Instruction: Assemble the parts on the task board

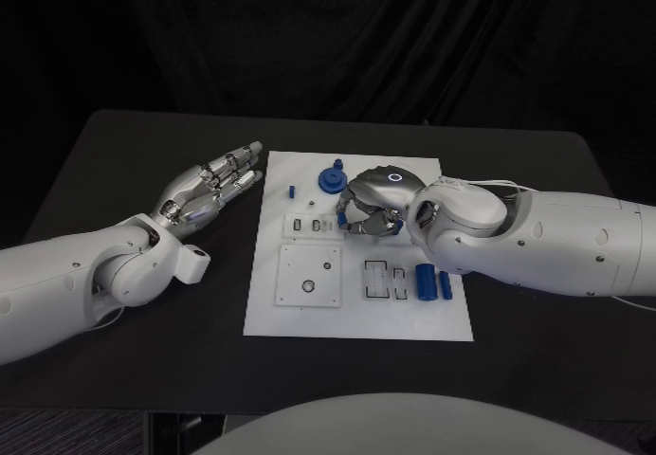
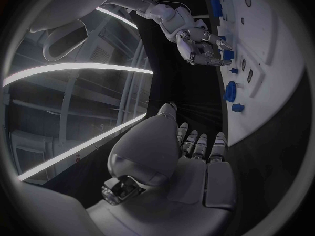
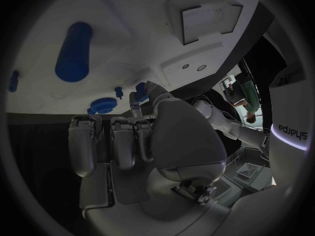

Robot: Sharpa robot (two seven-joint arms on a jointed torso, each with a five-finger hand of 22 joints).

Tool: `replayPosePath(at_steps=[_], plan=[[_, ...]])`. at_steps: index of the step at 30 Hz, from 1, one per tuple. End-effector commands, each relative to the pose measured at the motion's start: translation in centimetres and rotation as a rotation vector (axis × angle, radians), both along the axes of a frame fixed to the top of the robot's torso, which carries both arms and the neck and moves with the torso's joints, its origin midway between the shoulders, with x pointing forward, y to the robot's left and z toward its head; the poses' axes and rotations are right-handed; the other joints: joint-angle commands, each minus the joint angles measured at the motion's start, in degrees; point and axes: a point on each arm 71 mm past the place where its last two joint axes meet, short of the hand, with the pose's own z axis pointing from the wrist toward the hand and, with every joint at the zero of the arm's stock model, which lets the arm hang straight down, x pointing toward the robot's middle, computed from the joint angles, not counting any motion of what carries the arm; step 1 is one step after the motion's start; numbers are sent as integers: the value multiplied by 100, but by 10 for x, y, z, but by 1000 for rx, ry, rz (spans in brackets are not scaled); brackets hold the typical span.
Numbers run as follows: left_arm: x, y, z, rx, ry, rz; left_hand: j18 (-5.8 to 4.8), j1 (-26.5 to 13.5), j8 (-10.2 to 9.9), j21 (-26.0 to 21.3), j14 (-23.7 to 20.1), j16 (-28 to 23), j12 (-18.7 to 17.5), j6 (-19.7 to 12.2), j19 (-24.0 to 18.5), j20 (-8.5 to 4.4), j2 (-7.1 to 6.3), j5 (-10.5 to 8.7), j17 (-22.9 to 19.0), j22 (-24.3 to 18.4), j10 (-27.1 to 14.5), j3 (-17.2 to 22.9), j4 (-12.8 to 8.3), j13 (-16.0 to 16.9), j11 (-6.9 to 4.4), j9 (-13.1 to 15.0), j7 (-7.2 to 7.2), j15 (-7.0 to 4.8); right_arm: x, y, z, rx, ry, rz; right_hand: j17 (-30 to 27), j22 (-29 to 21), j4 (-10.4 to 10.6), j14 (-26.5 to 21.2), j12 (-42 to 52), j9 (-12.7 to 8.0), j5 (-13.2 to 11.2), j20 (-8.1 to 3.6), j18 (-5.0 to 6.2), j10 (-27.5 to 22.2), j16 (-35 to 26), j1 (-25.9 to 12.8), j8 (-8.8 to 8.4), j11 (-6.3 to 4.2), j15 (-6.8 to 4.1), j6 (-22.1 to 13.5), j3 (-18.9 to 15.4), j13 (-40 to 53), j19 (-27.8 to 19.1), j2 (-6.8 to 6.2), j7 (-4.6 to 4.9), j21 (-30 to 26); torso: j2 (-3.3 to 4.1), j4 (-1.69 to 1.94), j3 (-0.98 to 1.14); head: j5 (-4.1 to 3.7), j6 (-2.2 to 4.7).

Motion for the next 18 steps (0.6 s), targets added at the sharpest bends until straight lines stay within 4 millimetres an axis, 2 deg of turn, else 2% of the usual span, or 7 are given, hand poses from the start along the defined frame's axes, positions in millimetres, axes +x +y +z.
replayPosePath(at_steps=[1, 9, 18], plan=[[-1, -2, 3, -36, -29, -17, 107, 32, 21, 8, -2, -21, 16, 8, -2, 52, -9, 20, -10, 3, 13, 21, 1, 4, 12, 6, 47, 34, 1, 0, -2, -21, -1, -33, 1509, 1386, -21, 605, 15, 252, 9, 13, 2, 587, 17, -17, -13, 49, 24, 155, -4, 1510, 412, -47, -128, -31, 4, -3, 0, -4, 1], [-1, -2, 3, -35, -26, -19, 107, 32, 21, 8, -2, -21, 16, 8, -2, 52, -9, 20, -10, 3, 13, 21, 1, 4, 12, 6, 47, 34, 1, 5, -3, -30, 7, -21, 1509, 1381, -6, 605, 15, 252, -17, 33, 5, 587, 17, -103, -69, 72, 46, 92, -9, 1510, 405, -52, -101, -44, 4, -19, -4, 7, 1], [-1, -3, 2, -35, -24, -21, 106, 36, 19, 8, -2, -21, 13, -1, -2, 53, -3, 21, -10, 3, 12, 32, -4, 3, 17, 5, 49, 34, 3, 9, -6, -53, 21, -21, 1509, 1368, -13, 605, 15, 245, -69, 54, 15, 587, 17, -150, -135, 110, 73, 7, -4, 1510, 384, -63, -67, -79, 5, -18, -2, 6, 1]])
